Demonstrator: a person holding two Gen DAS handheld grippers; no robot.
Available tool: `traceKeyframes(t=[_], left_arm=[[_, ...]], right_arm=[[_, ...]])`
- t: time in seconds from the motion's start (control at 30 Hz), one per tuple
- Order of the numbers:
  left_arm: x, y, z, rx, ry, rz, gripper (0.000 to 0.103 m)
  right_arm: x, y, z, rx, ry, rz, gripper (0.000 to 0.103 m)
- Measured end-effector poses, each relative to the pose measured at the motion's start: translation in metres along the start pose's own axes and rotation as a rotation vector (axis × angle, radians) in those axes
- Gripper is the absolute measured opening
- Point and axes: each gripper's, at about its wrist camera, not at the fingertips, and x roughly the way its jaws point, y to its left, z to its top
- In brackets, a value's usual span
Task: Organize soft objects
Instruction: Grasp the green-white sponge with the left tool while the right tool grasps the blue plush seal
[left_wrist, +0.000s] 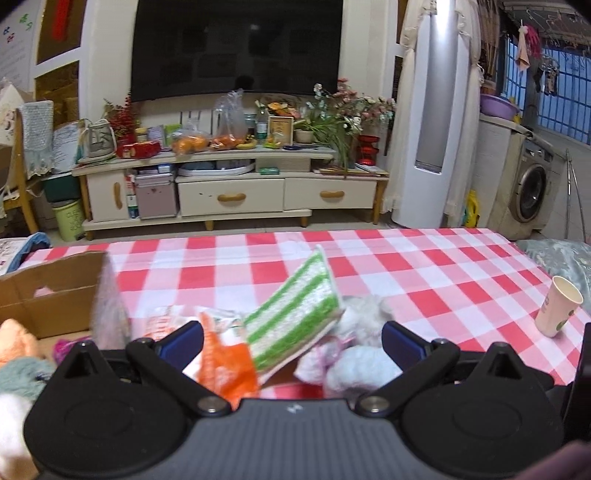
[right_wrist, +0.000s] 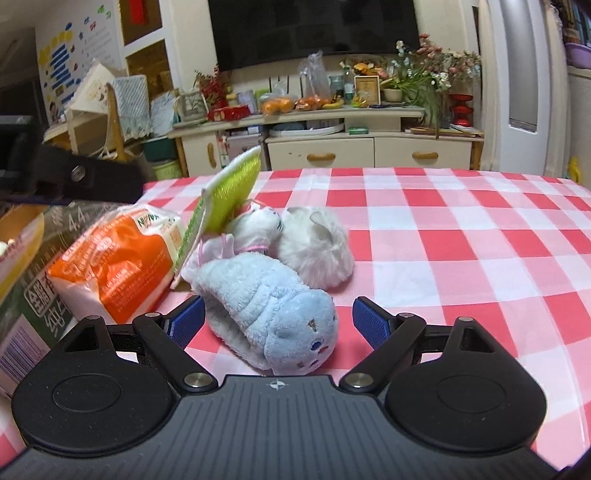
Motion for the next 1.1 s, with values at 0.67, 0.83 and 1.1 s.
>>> traceKeyframes(t=[0.67,0.83,1.1], left_arm=[[0.077,-0.024,0.012,0.004,0.04,0.086,0.079],[0.088,-0.025,0.012,-0.001,0.058,0.104,0.074],[0.088,-0.019,0.014,-0.024,0.048,0.102,0.062]], right_arm=[[0.023,-0.023,0.01,0.033,0.06,0.075,0.103],[0.024,-0.027,0.011,0.051,0.068,0.089,0.103],[0.022,-0.029,0.012,0.051,0.072,0.107,0.098]])
